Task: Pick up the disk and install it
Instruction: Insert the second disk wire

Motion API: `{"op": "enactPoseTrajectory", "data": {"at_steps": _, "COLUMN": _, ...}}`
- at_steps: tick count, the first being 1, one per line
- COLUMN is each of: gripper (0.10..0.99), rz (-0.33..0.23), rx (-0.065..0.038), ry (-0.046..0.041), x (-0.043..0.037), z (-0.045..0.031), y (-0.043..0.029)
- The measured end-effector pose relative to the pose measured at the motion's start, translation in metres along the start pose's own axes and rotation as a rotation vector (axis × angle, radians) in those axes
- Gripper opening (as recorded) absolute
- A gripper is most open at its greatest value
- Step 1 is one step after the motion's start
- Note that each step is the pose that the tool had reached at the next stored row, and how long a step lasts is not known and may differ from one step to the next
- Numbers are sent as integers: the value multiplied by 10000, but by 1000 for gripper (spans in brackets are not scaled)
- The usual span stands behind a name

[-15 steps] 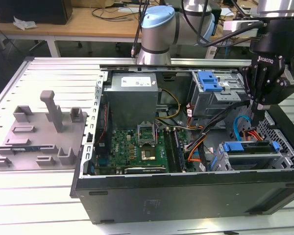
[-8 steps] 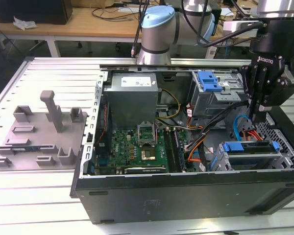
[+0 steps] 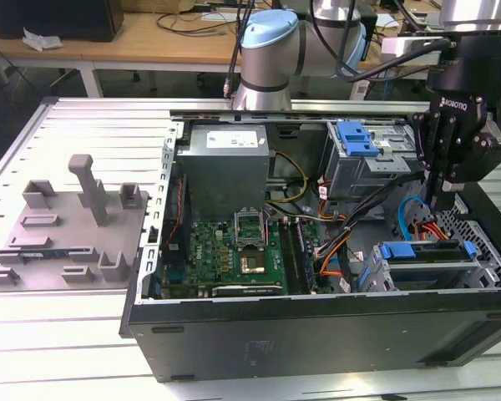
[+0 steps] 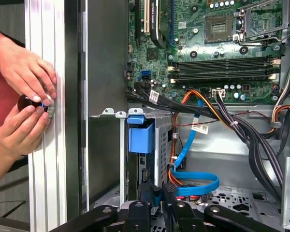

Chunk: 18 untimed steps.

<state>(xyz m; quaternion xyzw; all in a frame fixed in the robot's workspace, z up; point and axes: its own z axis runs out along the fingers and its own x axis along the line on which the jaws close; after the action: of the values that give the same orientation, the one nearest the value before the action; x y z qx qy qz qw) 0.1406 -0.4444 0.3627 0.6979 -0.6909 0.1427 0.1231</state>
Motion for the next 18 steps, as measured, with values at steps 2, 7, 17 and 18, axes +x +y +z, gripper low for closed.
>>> {"op": "enactPoseTrajectory", "data": {"at_steps": 2, "gripper": 243, "rz": 20, "rx": -8, "ry": 0, "x": 6, "z": 13, "y": -13}}
{"op": "enactPoseTrajectory", "data": {"at_steps": 7, "gripper": 243, "rz": 390, "rx": -154, "ry": 8, "x": 3, "z": 25, "y": -53}}
{"op": "enactPoseTrajectory", "data": {"at_steps": 17, "gripper": 161, "rz": 600, "rx": -238, "ry": 15, "x": 0, "z": 33, "y": -54}}
{"op": "enactPoseTrajectory", "data": {"at_steps": 18, "gripper": 161, "rz": 600, "rx": -238, "ry": 15, "x": 0, "z": 33, "y": -54}}
